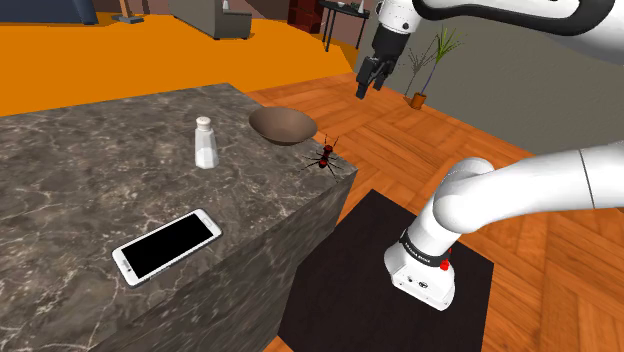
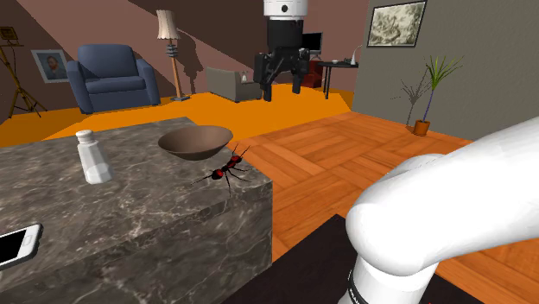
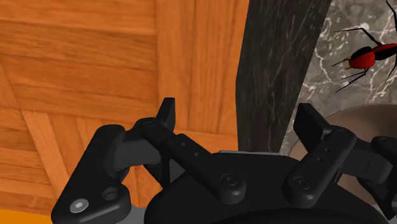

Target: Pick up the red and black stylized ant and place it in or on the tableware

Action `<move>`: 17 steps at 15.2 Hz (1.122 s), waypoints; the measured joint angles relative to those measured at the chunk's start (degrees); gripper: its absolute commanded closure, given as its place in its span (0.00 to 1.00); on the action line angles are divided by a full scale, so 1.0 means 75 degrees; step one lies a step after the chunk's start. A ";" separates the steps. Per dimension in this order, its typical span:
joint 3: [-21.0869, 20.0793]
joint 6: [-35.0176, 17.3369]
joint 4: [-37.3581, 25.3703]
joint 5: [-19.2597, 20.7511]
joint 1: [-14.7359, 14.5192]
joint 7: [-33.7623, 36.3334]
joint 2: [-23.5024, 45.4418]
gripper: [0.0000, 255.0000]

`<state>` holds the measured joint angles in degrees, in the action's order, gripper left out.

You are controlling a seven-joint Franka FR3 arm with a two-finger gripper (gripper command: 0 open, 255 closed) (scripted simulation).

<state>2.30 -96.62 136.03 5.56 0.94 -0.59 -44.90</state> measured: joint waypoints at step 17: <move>-0.3532 -0.0753 0.1461 -0.3541 0.1379 0.8644 -0.0935 0.00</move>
<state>-24.19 -102.26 146.99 -20.99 11.28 64.25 -51.91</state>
